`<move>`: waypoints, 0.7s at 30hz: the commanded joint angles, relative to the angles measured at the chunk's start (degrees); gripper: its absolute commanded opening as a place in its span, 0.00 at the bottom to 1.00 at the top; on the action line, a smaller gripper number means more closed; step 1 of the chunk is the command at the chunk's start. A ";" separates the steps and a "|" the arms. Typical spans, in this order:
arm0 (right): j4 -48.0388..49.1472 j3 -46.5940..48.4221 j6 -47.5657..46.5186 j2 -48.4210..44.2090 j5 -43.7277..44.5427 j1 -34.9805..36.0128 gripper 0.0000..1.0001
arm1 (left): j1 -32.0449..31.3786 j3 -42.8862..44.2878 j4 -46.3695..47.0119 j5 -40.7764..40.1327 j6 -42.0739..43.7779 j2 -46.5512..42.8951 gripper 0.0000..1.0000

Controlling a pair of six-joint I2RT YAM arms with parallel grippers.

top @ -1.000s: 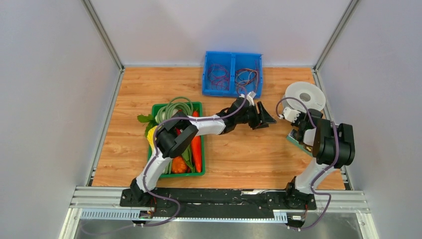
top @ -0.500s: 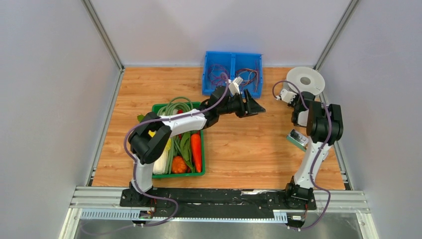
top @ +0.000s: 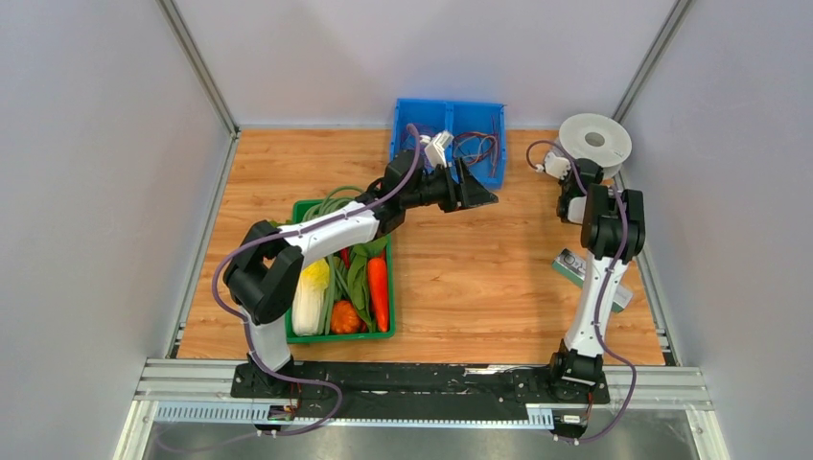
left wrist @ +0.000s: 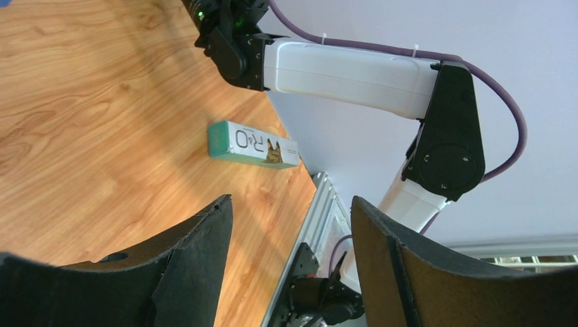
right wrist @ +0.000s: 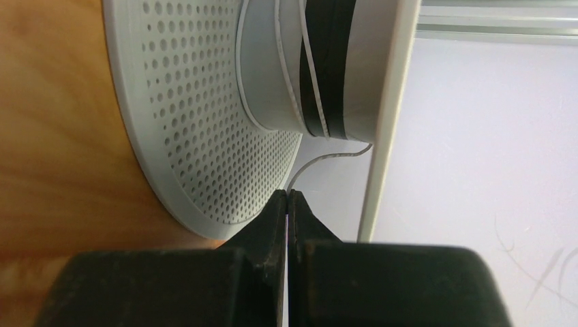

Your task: Wrap the cables

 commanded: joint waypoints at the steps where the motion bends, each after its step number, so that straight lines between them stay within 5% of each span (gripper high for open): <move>1: 1.00 6.00 -0.70 3.11 6.03 1.11 0.00 | 0.75 1.34 -2.03 0.27 2.21 -2.53 0.72; 14: 1.61 13.57 -2.28 8.83 10.35 1.82 0.00 | 2.77 4.41 -6.25 0.18 1.87 -1.92 0.73; 18: 2.40 11.82 -1.58 7.52 10.43 1.90 0.27 | 3.03 5.73 -7.48 0.18 2.74 -1.92 0.74; 21: 3.37 10.15 -0.35 5.94 10.70 2.08 0.33 | 3.21 6.17 -8.10 0.35 2.92 -2.01 0.74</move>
